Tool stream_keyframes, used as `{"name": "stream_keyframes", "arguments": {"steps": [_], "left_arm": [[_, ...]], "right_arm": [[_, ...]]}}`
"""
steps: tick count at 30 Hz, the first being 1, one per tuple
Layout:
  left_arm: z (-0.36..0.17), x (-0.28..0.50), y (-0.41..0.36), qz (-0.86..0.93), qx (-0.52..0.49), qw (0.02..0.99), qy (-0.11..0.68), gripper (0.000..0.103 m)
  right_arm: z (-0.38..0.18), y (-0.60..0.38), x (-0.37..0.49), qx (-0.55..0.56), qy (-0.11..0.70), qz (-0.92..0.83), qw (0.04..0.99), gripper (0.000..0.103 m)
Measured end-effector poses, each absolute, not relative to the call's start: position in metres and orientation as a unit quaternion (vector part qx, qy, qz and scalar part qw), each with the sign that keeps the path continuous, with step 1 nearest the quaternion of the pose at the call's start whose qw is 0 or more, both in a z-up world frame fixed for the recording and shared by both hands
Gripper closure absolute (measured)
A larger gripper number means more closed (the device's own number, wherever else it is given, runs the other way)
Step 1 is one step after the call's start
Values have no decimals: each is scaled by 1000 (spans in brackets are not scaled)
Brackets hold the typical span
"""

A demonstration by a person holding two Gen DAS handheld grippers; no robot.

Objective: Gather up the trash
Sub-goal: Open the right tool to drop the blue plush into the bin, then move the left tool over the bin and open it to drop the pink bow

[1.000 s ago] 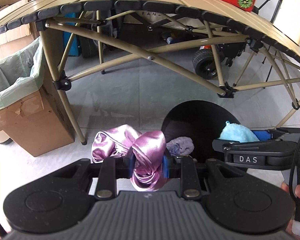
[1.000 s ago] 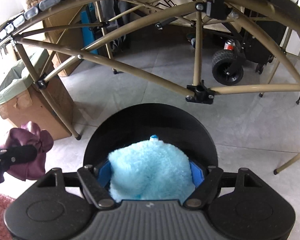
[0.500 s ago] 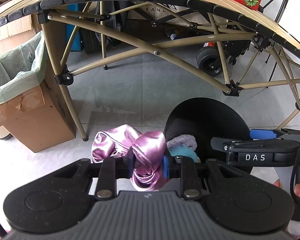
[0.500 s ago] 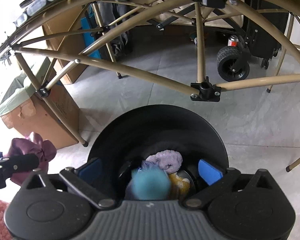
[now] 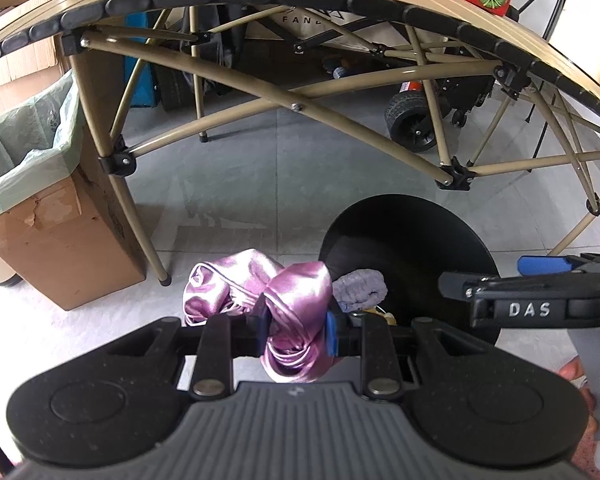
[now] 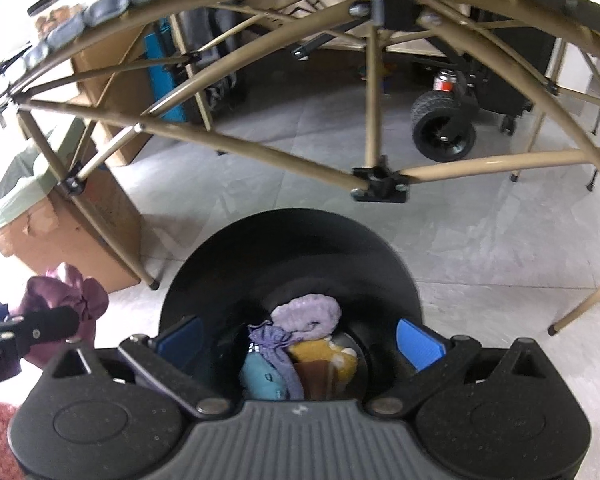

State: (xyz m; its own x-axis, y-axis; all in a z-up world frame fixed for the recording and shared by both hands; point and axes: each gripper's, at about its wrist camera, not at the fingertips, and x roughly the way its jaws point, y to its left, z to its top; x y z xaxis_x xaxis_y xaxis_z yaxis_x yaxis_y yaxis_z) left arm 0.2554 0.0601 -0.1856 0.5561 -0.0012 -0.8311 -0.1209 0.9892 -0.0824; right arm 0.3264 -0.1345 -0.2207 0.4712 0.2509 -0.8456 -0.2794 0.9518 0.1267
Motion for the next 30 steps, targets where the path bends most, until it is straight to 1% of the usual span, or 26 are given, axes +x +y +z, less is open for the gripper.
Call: {"name": "stream_keyframes", "arguments": {"steps": [9, 17, 23, 30], "left_arm": [[-181, 269, 30, 13, -56, 883, 466, 76], [-181, 288, -14, -19, -62, 879, 473, 76], [-193, 307, -44, -21, -54, 873, 485, 76], [-216, 325, -67, -15, -53, 858, 510, 76]], "right_arm": [[-200, -171, 322, 19, 475, 107, 873, 0], [-179, -209, 316, 38, 451, 68, 889, 0], [-160, -245, 311, 61, 426, 28, 902, 0], [-160, -275, 312, 86, 422, -3, 902, 0]]}}
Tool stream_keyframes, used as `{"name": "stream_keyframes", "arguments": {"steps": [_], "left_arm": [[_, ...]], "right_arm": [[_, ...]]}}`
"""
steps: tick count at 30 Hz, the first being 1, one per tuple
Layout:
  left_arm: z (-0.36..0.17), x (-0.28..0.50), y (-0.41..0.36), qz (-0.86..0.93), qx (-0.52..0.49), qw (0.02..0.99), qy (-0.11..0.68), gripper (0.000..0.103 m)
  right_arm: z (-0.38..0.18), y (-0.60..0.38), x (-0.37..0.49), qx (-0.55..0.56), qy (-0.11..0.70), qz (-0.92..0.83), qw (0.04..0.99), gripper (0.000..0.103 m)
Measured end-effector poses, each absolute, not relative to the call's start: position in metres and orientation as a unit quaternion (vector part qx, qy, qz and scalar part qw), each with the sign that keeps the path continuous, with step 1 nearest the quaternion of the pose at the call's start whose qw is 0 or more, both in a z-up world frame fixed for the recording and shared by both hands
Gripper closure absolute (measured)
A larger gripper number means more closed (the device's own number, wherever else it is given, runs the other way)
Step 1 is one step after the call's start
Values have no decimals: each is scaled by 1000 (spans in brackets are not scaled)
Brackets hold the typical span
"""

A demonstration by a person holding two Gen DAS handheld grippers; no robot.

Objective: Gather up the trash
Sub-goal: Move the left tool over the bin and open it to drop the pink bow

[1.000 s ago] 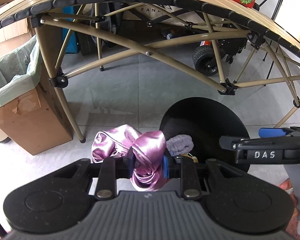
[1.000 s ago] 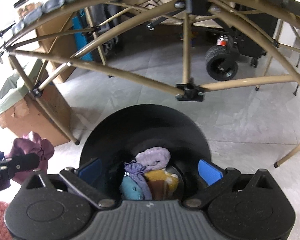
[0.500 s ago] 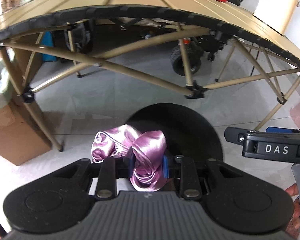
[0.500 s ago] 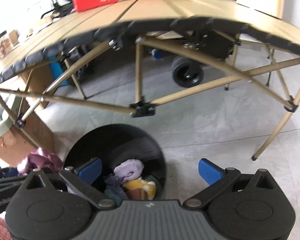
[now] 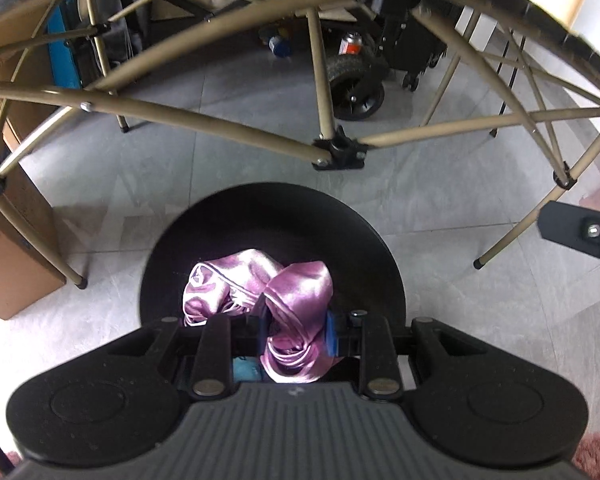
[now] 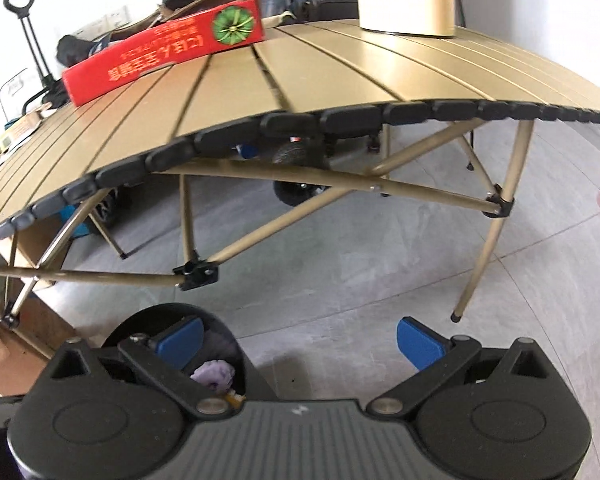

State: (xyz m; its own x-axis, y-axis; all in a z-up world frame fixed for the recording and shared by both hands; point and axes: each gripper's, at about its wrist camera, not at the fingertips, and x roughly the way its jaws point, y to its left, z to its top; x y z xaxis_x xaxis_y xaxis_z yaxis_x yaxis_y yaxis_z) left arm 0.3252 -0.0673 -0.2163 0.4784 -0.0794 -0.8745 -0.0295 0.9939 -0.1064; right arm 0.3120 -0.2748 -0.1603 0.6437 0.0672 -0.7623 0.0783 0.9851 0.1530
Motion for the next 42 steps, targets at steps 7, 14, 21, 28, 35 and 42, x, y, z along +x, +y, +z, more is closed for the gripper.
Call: {"name": "stream_keyframes", "arguments": {"steps": [7, 14, 21, 28, 35, 42], "left_arm": [[-235, 339, -78, 0, -67, 842, 535, 76], [-256, 352, -86, 27, -58, 832, 551, 76], [-263, 355, -85, 39, -52, 827, 558, 76], [-263, 356, -86, 40, -53, 826, 559, 76], [-264, 358, -82, 53, -67, 822, 564, 27], [-258, 356, -83, 63, -63, 832, 548, 0]], "right_arm": [[-169, -281, 316, 90, 429, -21, 899, 0], [-189, -290, 324, 98, 452, -52, 885, 0], [-204, -293, 329, 103, 471, -56, 874, 0], [-207, -291, 330, 100, 474, -55, 873, 0], [-207, -293, 332, 101, 475, -56, 872, 0], [-207, -294, 332, 101, 474, -56, 873, 0]]}}
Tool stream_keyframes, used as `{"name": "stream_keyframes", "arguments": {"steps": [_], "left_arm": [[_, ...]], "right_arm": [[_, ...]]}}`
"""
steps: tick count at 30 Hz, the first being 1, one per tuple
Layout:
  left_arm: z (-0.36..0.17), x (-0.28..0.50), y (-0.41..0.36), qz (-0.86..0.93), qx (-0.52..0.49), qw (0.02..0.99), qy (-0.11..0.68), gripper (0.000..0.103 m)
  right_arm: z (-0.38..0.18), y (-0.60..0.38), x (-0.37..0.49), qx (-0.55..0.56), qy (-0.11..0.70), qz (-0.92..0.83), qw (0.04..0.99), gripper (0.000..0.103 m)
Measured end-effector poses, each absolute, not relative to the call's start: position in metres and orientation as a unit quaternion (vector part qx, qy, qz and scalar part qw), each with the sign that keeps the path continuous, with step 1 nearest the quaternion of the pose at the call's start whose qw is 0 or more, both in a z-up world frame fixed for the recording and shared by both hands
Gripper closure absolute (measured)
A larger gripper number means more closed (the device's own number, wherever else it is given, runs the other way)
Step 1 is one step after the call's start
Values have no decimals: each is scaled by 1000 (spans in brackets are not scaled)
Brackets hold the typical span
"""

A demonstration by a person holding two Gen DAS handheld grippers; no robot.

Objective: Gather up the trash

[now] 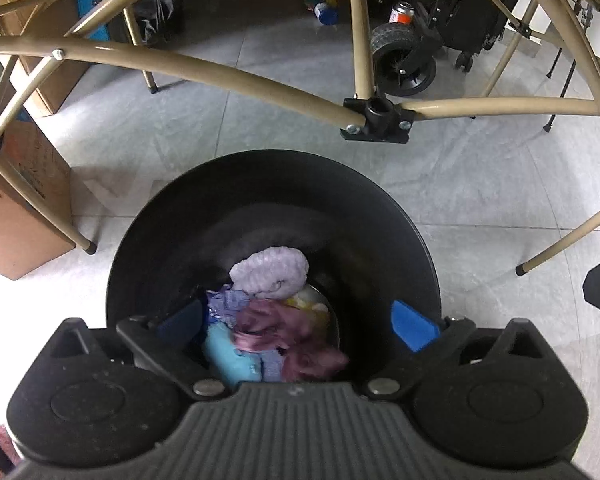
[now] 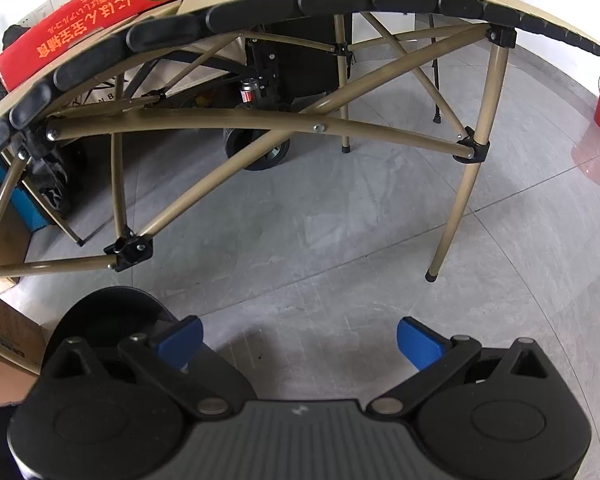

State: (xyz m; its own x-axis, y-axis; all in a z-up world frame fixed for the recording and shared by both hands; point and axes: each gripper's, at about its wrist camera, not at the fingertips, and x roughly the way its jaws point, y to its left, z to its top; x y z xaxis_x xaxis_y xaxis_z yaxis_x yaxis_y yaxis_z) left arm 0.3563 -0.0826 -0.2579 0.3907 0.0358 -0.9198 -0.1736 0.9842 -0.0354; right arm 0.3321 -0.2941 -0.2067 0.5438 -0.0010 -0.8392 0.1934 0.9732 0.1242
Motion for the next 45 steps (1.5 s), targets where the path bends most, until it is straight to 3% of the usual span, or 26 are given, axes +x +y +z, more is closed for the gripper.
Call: {"name": "stream_keyframes", "arguments": {"steps": [25, 35, 45], "left_arm": [[-229, 336, -54, 43, -78, 861, 501, 0], [-150, 276, 1, 59, -114, 910, 393, 0], [-60, 161, 29, 32, -86, 951, 296, 0]], "right_arm": [[-194, -282, 327, 96, 455, -15, 885, 0], [-142, -269, 290, 110, 395, 48, 911, 0], [-61, -255, 181, 67, 306, 141, 939, 0]]}}
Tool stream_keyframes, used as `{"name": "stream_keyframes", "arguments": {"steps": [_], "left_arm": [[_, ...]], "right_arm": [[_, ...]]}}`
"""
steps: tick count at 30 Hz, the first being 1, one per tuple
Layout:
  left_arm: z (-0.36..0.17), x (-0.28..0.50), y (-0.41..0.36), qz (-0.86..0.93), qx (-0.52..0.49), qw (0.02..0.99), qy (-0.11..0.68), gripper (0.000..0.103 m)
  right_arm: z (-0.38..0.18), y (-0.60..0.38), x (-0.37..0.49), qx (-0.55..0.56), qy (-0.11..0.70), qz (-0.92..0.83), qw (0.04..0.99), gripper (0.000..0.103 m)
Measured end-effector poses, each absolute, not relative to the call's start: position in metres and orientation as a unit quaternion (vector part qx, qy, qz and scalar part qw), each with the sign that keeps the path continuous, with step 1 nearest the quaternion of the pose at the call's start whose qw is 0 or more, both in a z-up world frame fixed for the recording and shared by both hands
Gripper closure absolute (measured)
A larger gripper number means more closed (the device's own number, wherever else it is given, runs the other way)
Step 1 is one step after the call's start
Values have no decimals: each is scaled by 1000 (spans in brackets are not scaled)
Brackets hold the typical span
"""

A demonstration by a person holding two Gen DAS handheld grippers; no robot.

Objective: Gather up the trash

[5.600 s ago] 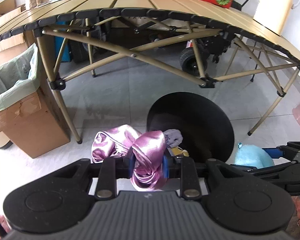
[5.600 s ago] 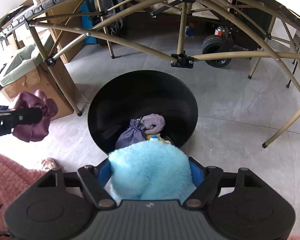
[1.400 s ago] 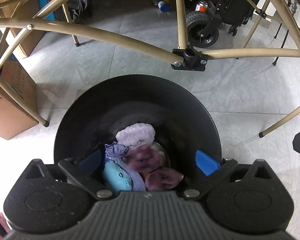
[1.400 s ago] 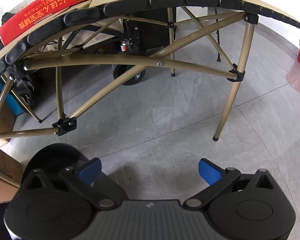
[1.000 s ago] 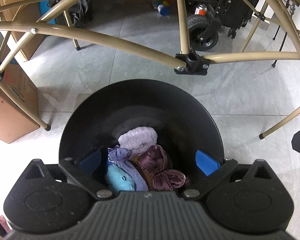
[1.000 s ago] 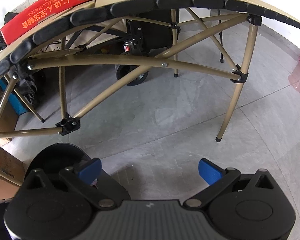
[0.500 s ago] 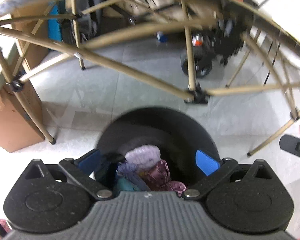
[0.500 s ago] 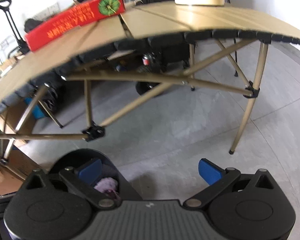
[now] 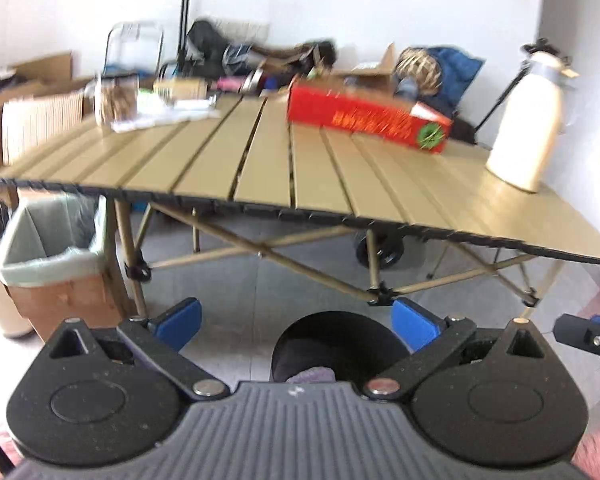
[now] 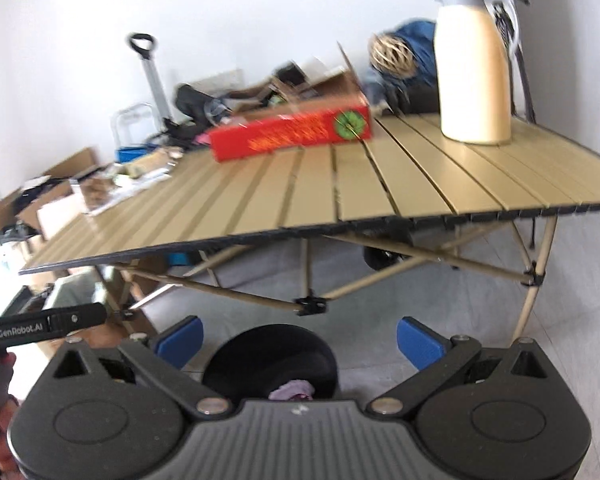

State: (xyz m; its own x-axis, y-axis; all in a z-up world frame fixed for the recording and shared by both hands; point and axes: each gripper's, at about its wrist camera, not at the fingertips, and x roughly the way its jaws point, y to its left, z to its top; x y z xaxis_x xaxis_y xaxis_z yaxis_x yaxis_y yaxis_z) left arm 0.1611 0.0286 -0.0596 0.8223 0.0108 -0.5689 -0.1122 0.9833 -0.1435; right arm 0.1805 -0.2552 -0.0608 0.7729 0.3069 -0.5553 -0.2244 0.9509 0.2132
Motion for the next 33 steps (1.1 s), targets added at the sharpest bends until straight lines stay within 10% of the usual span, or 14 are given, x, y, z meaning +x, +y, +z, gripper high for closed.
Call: {"name": "stream_keyframes", "arguments": {"steps": [33], "left_arm": [[-33, 22, 6, -25, -38, 950, 308, 0]], "right_arm": [[-31, -222, 38, 13, 358, 158, 920, 0]]}}
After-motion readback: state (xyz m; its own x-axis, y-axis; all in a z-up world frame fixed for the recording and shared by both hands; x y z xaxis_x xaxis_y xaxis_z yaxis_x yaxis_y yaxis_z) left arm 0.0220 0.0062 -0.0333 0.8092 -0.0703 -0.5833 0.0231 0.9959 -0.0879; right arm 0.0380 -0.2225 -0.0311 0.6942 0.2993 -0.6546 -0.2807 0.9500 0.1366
